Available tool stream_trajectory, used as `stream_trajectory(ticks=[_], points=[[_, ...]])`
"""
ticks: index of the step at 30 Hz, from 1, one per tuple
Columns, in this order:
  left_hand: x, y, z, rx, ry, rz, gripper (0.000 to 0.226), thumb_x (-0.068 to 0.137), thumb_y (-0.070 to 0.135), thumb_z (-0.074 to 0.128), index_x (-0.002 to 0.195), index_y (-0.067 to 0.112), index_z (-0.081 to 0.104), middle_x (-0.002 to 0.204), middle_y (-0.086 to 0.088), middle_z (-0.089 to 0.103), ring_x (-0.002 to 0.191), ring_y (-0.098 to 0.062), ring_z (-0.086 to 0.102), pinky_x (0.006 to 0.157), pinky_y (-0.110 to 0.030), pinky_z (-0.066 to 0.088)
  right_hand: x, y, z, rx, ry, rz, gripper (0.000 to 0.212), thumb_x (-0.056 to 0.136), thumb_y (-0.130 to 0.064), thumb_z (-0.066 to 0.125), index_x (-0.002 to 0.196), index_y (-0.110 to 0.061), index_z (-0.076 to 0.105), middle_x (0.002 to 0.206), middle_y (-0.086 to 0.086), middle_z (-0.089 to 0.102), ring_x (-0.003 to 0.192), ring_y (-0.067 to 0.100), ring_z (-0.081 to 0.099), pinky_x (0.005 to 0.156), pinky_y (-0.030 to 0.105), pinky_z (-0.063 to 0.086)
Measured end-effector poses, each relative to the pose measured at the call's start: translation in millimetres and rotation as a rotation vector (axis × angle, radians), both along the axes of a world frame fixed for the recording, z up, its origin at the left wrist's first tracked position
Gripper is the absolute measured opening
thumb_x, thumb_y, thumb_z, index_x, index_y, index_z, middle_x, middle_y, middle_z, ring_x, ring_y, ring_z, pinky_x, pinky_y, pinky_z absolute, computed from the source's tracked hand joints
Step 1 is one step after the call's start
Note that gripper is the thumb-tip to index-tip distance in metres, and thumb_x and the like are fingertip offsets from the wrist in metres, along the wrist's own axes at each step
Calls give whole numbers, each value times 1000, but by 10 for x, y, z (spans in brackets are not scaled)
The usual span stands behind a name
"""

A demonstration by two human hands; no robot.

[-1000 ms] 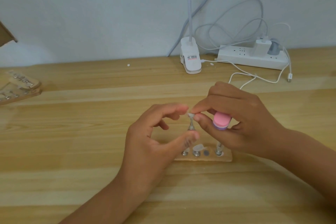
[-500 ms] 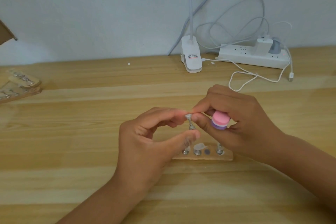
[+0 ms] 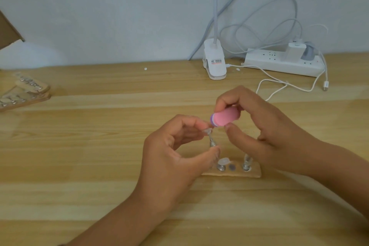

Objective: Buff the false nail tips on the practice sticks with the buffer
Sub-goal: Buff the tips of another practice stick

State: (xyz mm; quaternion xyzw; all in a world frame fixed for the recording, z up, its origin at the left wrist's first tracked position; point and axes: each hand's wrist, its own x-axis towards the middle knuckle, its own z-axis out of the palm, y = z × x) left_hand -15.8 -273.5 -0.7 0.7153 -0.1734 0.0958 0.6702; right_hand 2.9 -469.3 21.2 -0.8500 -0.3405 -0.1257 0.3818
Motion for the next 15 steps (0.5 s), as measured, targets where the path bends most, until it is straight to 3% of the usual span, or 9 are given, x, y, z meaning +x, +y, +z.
stream_trajectory(ticks=[5, 10, 15], points=[[16, -4, -3, -38, 31, -12, 33, 69, 1, 75, 92, 23, 66, 80, -2, 75, 76, -14, 71, 78, -22, 54, -12, 68, -30, -7, -143, 23, 30, 89, -4, 67, 115, -18, 63, 118, -3, 57, 115, 13, 55, 101, 19, 38], [30, 12, 2, -109, 48, -40, 30, 69, -3, 78, 90, 15, 69, 84, -5, 75, 76, -16, 71, 73, -20, 54, -15, 78, -59, 2, -279, -37, 22, 89, -7, 71, 110, -11, 70, 109, -3, 60, 100, 15, 59, 90, 20, 43], [10, 2, 18, -116, 65, -48, 32, 66, 3, 82, 91, 20, 71, 82, -5, 76, 77, -19, 73, 72, -24, 57, 10, 35, -84, 39, -293, -62, 22, 85, -1, 72, 107, -7, 71, 105, 1, 65, 99, 15, 63, 90, 23, 47]])
